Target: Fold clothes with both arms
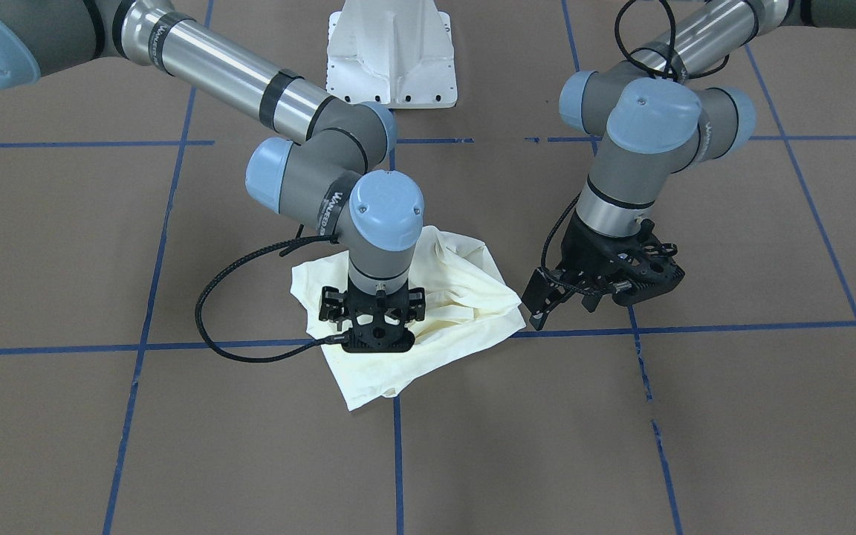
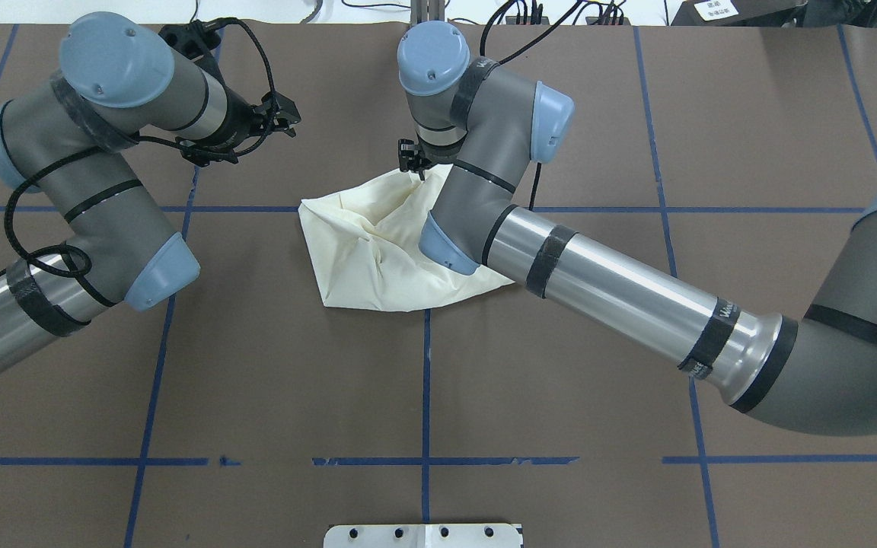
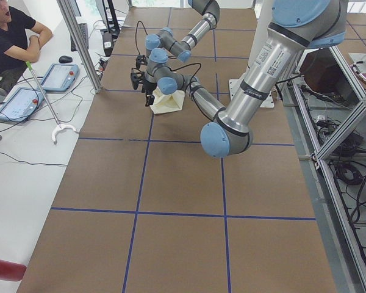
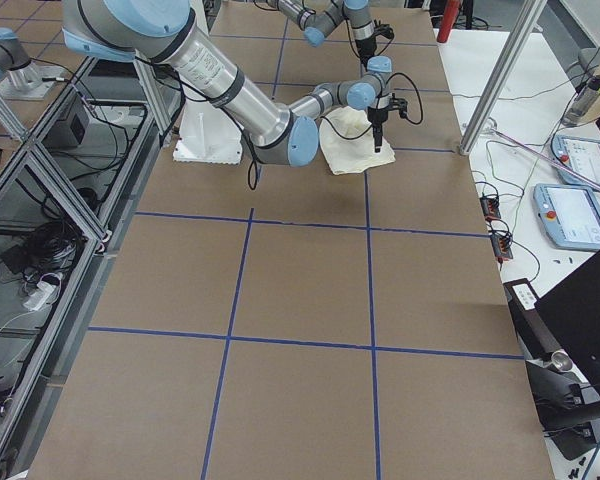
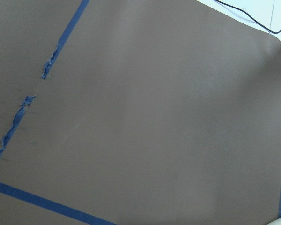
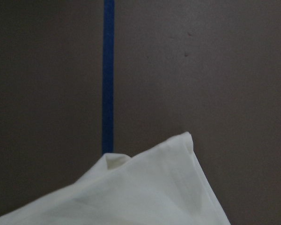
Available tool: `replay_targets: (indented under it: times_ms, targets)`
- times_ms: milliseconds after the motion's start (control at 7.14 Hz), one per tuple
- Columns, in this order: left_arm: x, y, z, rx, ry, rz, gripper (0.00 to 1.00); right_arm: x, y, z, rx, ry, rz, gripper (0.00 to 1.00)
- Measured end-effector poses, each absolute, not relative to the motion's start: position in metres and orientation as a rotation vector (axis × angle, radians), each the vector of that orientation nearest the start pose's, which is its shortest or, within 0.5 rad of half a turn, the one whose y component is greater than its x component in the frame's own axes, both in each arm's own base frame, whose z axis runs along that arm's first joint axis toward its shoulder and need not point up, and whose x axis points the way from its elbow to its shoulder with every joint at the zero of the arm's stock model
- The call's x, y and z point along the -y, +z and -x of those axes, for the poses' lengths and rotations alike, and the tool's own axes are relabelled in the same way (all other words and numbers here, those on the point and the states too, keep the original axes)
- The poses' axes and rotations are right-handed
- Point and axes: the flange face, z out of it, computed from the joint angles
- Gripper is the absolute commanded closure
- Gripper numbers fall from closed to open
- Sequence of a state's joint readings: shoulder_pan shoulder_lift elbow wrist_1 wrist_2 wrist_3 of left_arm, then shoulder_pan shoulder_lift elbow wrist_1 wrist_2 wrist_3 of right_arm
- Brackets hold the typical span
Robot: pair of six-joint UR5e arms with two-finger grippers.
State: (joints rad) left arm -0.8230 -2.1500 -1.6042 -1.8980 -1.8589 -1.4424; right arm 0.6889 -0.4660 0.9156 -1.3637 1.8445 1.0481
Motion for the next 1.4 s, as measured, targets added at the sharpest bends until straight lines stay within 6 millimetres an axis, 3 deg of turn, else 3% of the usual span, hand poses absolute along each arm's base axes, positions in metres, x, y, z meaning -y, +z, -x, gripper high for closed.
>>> replay_targets:
  times_ms: [280, 560, 700, 980, 1260, 1400]
  targets:
    - [0.575, 0.271, -0.380, -0.976, -0.495, -0.176, 0.00, 0.653, 0.179, 0.592, 0.712, 0.075, -0.206, 0.00]
    - [0.542, 0.281, -0.370, -1.032, -0.469, -0.160, 0.00, 0.667, 0.170, 0.566, 0.731, 0.056, -0.199, 0.00]
    - [0.515, 0.276, -0.384, -1.084, -0.447, -0.140, 0.00, 0.673, 0.171, 0.545, 0.728, 0.040, -0.174, 0.00]
    - [0.464, 0.264, -0.426, -1.205, -0.375, -0.103, 0.00, 0.680, 0.185, 0.484, 0.736, 0.019, -0.126, 0.00]
    - [0.442, 0.268, -0.456, -1.287, -0.319, -0.105, 0.00, 0.681, 0.213, 0.433, 0.763, 0.015, -0.108, 0.00]
    - [0.446, 0.282, -0.469, -1.311, -0.320, -0.134, 0.00, 0.681, 0.220, 0.421, 0.767, 0.014, -0.108, 0.00]
